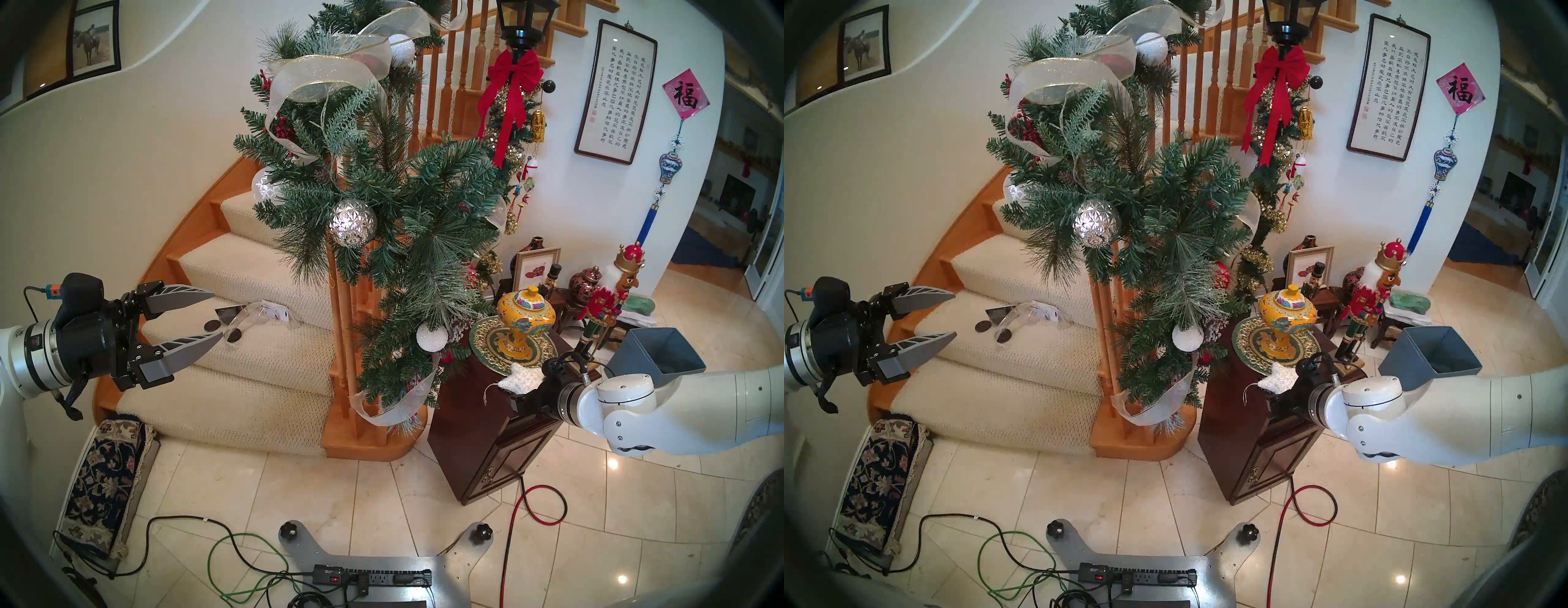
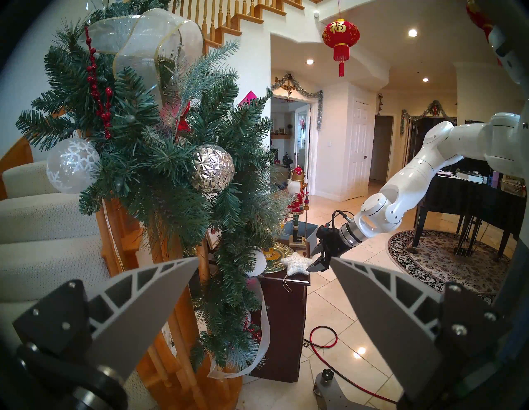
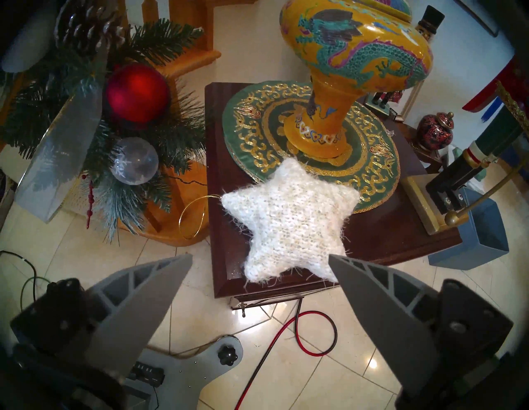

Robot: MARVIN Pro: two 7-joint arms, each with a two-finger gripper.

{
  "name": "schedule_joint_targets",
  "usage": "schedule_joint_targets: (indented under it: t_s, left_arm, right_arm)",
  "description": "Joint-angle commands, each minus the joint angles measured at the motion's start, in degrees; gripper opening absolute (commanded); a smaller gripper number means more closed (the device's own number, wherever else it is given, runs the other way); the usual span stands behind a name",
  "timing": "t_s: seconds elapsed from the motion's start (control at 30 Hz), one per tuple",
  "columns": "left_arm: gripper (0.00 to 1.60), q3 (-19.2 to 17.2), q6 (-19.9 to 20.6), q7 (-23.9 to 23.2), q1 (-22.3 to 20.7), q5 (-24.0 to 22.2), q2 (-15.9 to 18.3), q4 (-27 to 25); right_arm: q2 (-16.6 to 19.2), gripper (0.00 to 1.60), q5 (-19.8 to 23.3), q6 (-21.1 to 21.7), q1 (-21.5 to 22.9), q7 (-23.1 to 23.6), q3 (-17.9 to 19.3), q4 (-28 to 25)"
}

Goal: Hang the ornament onto the Christmas-tree-style decoration

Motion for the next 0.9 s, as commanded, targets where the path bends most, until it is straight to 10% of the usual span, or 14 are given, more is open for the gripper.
schedule_joint_targets:
  t_s: [0.0, 0.87]
  left_arm:
    - [1.60, -0.1, 0.0, 0.0, 0.0, -0.1, -0.1, -0.1]
    - [1.60, -0.1, 0.0, 0.0, 0.0, -0.1, -0.1, -0.1]
  right_arm:
    - [-1.1, 1.60, 0.6, 0.6, 1.0, -0.9, 1.1, 0.8]
    - [8.8, 1.60, -8.4, 15.8, 8.5, 13.6, -0.8, 0.3]
